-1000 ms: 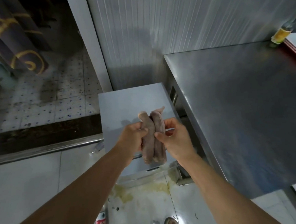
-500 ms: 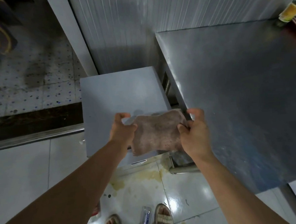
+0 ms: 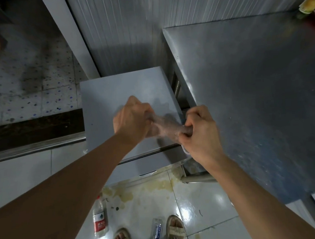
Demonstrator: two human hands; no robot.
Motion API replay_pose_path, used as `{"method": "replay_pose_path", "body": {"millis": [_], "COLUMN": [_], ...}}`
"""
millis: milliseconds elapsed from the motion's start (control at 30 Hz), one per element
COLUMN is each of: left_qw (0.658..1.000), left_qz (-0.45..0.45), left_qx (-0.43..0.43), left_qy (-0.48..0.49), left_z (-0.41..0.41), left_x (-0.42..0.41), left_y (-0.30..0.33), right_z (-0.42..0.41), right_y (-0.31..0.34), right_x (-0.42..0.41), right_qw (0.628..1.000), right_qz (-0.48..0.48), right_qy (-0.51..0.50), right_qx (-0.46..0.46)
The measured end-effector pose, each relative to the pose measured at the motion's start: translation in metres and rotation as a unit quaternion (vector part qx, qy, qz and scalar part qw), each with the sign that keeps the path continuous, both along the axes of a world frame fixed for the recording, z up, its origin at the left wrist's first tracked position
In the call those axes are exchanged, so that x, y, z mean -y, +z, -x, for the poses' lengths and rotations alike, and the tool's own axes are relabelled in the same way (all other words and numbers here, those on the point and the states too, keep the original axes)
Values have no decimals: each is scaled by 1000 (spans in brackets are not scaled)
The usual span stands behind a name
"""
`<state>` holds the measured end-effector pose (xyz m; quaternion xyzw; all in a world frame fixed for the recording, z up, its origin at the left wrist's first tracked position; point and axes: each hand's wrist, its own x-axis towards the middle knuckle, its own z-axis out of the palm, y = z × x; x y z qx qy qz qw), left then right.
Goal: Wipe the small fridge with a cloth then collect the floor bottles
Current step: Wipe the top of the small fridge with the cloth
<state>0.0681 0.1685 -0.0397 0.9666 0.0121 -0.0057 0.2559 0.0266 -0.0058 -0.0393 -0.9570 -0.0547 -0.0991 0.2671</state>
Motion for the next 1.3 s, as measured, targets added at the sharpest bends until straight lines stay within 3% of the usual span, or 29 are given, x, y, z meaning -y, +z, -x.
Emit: {"method": "replay_pose_path", "body": {"millis": [67,133,200,300,333,400,467,567,633,800,967,1167,1300], "left_qw": [997,990,984,982,986,993,995,996,997,994,989,989,988], "left_qz": [49,111,139,102,81,44,39,19,-10,-95,-134,-140,-143], "left_qx": [61,70,31,-50,-60,-59,-58,-57,-51,-16,-12,-3,1], "left_qy": [-26,-49,-106,-152,-131,-89,-76,-70,-62,-59,-55,-50,-63], "left_z": [-9,-16,-15,-3,0,1,-3,-10,-15,-35,-63,-66,-76], "left_x": [7,12,13,2,-4,-16,-26,-33,-39,-56,-63,-65,-71], "left_y": [-4,-13,-30,-59,-67,-74,-76,-80,-84,-99,-110,-114,-109], "right_z": [-3,-4,0,17,21,22,14,-2,-2,9,-46,-134,-94], "right_y": [4,1,-13,-36,-40,-45,-51,-70,-83,-103,-114,-117,-110], "right_x": [-1,-2,-2,-8,-8,-11,-16,-20,-18,-24,-35,-56,-50], "right_qw": [994,986,978,936,939,971,982,941,937,971,964,967,968], "right_qz": [53,110,190,291,279,211,162,238,262,209,236,191,185], "right_qy": [14,31,73,102,82,43,75,202,173,43,17,21,13], "right_qx": [98,123,36,-169,-183,-107,-63,-129,-155,-106,-119,-170,-170]}}
